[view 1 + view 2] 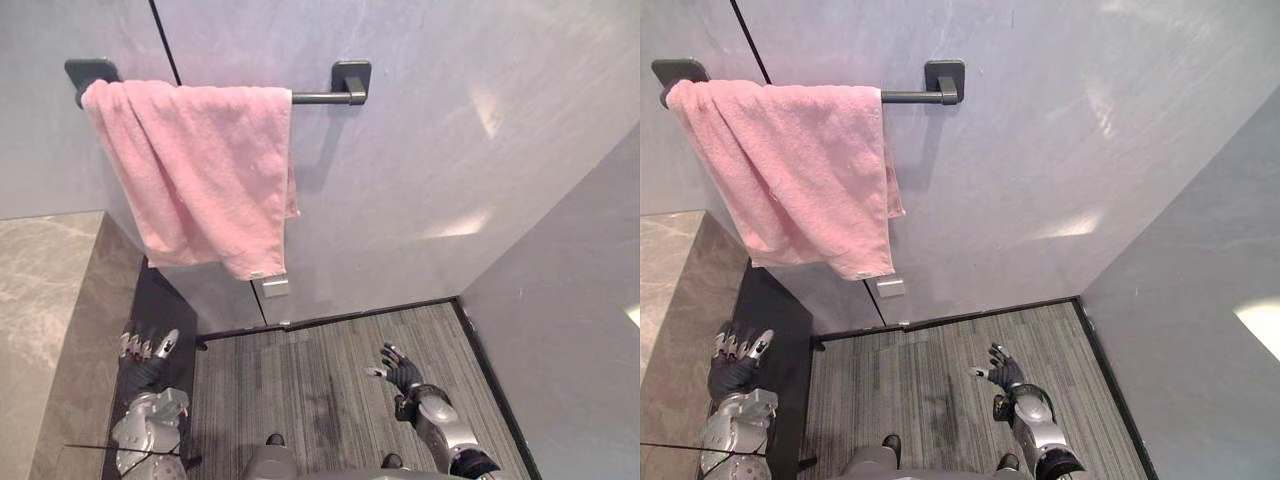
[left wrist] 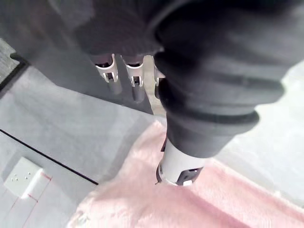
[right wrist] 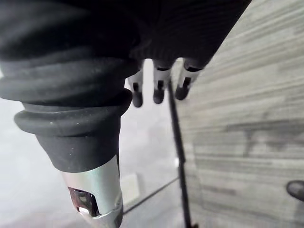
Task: Organize washtable
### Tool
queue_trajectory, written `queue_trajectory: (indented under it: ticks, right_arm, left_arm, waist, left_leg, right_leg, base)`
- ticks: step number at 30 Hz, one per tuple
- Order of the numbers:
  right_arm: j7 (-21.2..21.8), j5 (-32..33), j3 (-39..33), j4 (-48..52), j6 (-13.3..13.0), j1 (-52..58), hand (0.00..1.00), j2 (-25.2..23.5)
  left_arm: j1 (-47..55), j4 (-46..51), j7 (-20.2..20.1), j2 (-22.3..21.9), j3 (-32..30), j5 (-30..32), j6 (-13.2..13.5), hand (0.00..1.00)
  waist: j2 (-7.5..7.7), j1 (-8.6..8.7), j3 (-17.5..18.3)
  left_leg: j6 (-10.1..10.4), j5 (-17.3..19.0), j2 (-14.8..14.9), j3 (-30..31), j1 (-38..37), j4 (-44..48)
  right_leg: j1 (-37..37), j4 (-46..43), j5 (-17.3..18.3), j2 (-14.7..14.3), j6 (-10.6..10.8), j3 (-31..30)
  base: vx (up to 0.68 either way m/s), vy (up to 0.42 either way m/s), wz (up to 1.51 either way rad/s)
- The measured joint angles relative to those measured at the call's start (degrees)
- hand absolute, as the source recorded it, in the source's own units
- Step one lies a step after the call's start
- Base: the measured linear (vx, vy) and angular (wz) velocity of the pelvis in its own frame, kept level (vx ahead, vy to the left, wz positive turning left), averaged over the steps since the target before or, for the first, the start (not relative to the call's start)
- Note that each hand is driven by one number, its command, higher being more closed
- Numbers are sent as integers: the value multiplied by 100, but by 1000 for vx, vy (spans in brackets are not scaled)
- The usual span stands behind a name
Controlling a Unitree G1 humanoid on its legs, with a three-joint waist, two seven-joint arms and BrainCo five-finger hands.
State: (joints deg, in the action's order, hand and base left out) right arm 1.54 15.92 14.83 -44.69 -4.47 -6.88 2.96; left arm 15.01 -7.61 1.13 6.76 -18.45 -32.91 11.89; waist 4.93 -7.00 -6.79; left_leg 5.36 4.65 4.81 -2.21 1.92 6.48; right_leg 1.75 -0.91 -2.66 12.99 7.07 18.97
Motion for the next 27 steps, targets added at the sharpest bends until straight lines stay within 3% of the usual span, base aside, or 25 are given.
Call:
queue_trajectory:
  ticks: [4,8,11,16,20,27]
  right_arm:
    - [19,189,421,422,26,-320,0,-18]
    - [121,429,835,869,36,-661,0,18]
    - [237,616,1109,1114,39,-748,0,114]
    - [377,883,1336,1275,43,-873,0,273]
    - [480,950,1575,1572,41,-871,0,464]
    - [598,1058,1732,1653,42,-782,0,548]
  left_arm:
    - [10,393,-30,91,313,-17,-12,0]
    - [-46,606,-120,590,298,-42,-20,0]
    - [-179,616,-119,1203,128,-48,-25,0]
    - [-679,300,-197,2869,-162,-83,-33,0]
    - [-1244,-298,-250,3579,-109,-83,-34,0]
    - [-2205,-1234,-430,4633,688,-223,-56,0]
  waist:
    - [-27,-6,71]
    - [-69,-6,160]
    - [-105,-11,228]
    - [-100,-97,260]
    - [-91,-139,277]
    - [-81,-142,306]
  left_leg:
    - [3,-2,6,49,22,-4]
    - [13,-5,26,106,51,-29]
    - [33,-19,31,219,103,-45]
    - [78,-48,93,302,162,-51]
    - [101,-63,126,301,226,-48]
    - [148,-104,206,196,417,-39]
  right_leg:
    - [9,-5,0,-9,0,17]
    - [12,-4,0,-35,0,75]
    - [25,-4,-1,-53,0,139]
    - [7,6,-3,-119,-2,147]
    - [-10,125,-66,-178,-54,143]
    - [-186,327,-216,-280,-104,59]
  base:
    - [-5,-7,6]
    - [-3,-13,8]
    - [6,-8,16]
    - [6,-10,7]
    - [0,0,0]
    - [-11,-14,-8]
